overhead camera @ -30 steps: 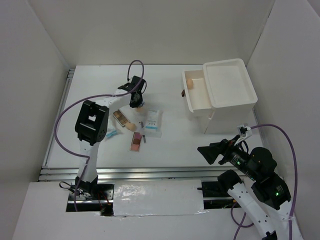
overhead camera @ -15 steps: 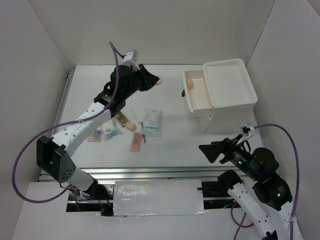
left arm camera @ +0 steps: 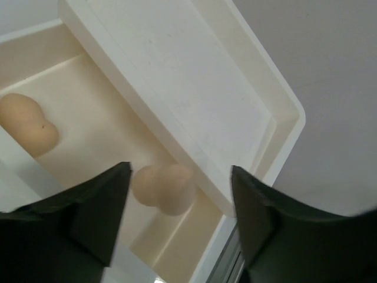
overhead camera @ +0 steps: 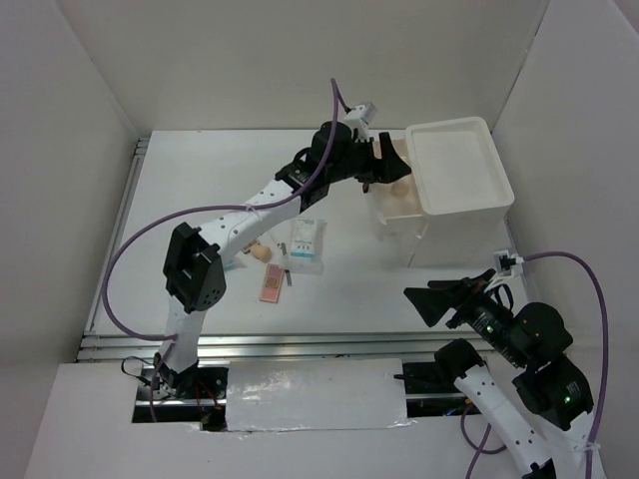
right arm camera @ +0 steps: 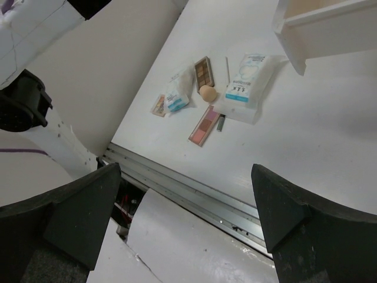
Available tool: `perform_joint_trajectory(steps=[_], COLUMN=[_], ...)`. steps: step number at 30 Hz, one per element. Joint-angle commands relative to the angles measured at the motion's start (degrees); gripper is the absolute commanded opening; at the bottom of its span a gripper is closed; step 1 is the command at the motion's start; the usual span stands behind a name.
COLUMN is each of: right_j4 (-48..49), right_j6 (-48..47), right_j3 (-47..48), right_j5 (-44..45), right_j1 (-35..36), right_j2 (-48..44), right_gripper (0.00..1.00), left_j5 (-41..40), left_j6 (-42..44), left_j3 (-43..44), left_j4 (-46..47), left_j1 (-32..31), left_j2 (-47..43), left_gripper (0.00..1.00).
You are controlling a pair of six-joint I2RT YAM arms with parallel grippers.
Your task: Organize the makeup
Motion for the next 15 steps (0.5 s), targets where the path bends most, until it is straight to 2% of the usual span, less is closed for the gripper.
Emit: perform_joint_trajectory(steps=[1,3,7,8,10,11,13,14,15], right_j4=[0.47,0.47,0.47,0.56,0.74,0.65,0.91,1.09,1.18], right_j6=[-0.55,-0.64,-0.90,-0.90,-0.90,-1.08,-1.08,-1.08,-0.99], right_j3=[1.52,1.43,1.43,1.43,1.43,1.43,1.09,0.91,0.38], right_j5=[0.94,0.59,0.85,0.85,0.58,0.50,0.41,0.58,0.58], right_j1=[-0.26,-0.18,-0.26,-0.18,-0.18,-0.18,-0.35,-0.26,-0.26], right_j2=[-0.25,0.10,0.10,0.01,0.28,0.28,0.19,-0.07,-0.16], right_gripper=[1.00,1.00,1.00,1.00,1.00,1.00,1.00,1.00,1.00], left_j5=[1.77,0.02,-11.30,-18.11,-26.49,-35.23,-42.75,-46.36,-51.18], left_j6=[0.98,1.94,4.23,4.06,3.36,1.53,-0.59,-3.47,-4.98], left_j3=[2.67,1.27,-3.21,-3.39,-2.70,-4.52,-10.13,-17.12,-20.59], left_j4=[0.89,0.36,-7.07,-10.15,-18.05,-25.32,-29.07,-32.21,-33.46], left_j1=[-0.28,-0.28,-0.19,-0.10,0.08,0.08,0.08,0.16,0.95], left_j2=[-0.58,-2.85,-9.62,-11.81,-13.84,-16.90,-21.56,-26.81,-29.55], left_gripper=[0.88,0.99,0.99,0.99,0.99,1.00,0.99,0.99,0.99])
